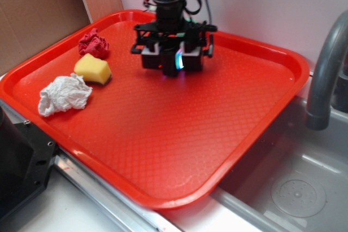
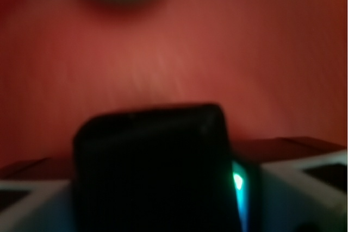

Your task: Grab the black box.

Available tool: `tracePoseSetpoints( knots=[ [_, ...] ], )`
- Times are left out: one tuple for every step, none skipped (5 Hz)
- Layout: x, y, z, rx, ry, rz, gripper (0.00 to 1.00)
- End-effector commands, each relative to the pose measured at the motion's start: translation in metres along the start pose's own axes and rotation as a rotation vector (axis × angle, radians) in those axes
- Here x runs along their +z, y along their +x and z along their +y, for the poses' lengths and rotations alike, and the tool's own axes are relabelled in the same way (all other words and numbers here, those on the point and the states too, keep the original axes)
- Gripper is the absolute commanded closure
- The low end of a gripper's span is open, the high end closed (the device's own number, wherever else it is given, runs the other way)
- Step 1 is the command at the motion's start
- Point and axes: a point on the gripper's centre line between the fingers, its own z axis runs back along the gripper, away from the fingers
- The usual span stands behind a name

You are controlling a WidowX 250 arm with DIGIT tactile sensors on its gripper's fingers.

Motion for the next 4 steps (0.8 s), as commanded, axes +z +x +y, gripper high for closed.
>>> tracePoseSetpoints(
  knots=[
    [0.104,-0.012,0.021,-0.343,-0.266,-0.039,1.00],
    [0.154,-0.029,0.036,-0.518,-0.305,-0.134,1.00],
    [0.204,-0.040,0.046,-0.558,-0.250,-0.188,1.00],
    [0.205,-0.037,0.047,-0.546,-0.230,-0.164,1.00]
  ],
)
